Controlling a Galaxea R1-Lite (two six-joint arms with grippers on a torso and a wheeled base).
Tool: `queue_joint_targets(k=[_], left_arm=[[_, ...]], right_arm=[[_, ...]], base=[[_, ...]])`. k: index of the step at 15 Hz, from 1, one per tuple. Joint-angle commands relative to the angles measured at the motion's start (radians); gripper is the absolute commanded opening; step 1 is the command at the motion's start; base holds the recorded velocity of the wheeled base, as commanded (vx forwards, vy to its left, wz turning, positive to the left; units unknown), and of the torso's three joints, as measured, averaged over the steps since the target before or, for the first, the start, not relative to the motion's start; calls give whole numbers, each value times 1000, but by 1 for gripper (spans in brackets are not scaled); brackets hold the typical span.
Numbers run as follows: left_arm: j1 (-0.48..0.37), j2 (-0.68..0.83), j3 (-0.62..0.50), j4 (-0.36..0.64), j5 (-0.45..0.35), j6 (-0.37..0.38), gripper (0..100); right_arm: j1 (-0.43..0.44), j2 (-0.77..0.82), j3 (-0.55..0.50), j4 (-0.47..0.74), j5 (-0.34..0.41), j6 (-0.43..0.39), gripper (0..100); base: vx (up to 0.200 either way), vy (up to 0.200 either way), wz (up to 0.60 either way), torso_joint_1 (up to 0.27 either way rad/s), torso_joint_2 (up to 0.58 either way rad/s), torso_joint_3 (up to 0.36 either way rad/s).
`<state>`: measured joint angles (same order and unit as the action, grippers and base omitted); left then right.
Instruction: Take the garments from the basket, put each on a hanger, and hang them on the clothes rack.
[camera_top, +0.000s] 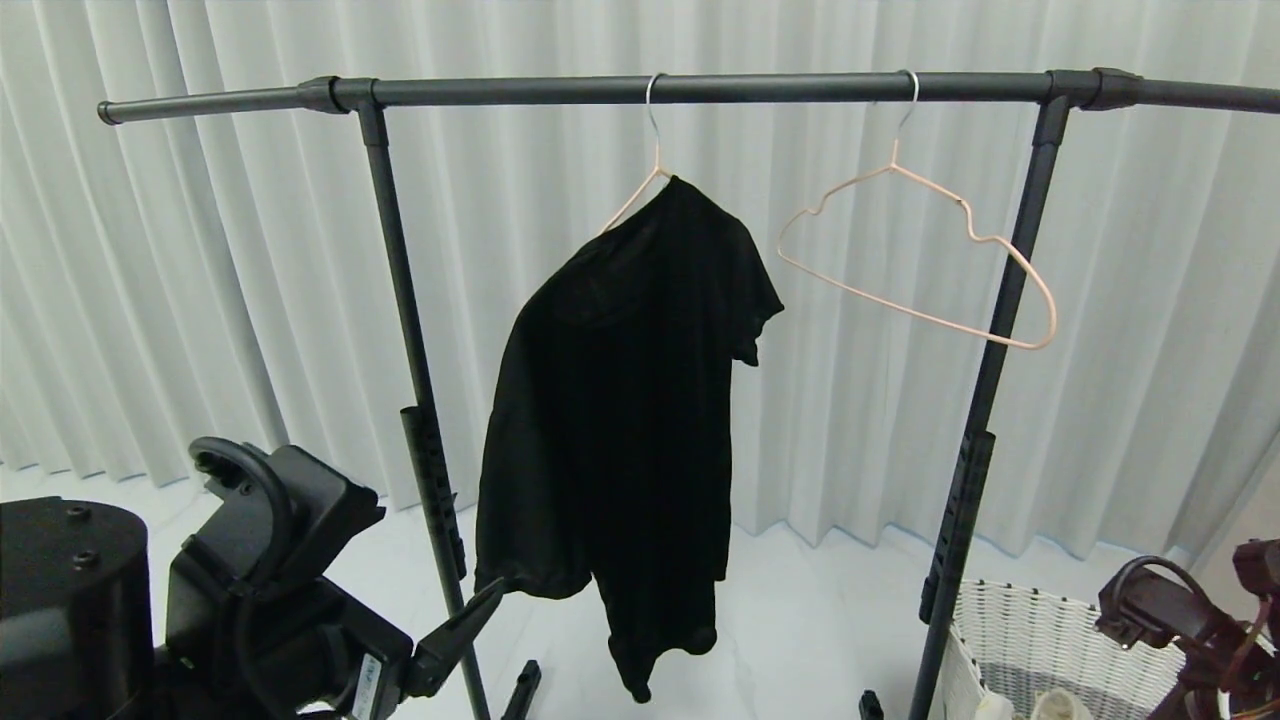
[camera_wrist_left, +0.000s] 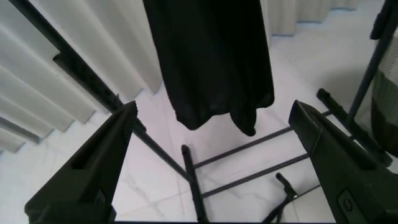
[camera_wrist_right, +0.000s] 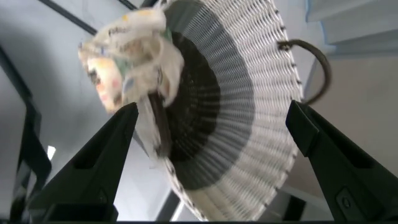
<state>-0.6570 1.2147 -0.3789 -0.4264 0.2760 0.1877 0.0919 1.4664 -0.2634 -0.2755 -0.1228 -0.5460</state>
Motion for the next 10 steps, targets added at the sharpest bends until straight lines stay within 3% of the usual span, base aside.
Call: queue_joint_targets(k=[1, 3, 7, 10], left_arm=[[-3, -6, -9, 0, 0, 38, 100], [-3, -6, -15, -3, 0, 72, 100], [-3, -1, -5, -20, 0, 72, 100], [-3, 0, 0, -20, 0, 70, 100]], right_arm=[[2, 201, 16, -94, 12, 32, 100], [-1, 256, -8, -96, 12, 35, 100], [-41, 344, -111, -100, 35, 37, 100], [-57, 387, -131, -119, 35, 37, 100]], base=[[0, 0, 0, 0, 0, 0], [0, 0, 0, 0, 0, 0], [0, 0, 0, 0, 0, 0], [0, 0, 0, 0, 0, 0]])
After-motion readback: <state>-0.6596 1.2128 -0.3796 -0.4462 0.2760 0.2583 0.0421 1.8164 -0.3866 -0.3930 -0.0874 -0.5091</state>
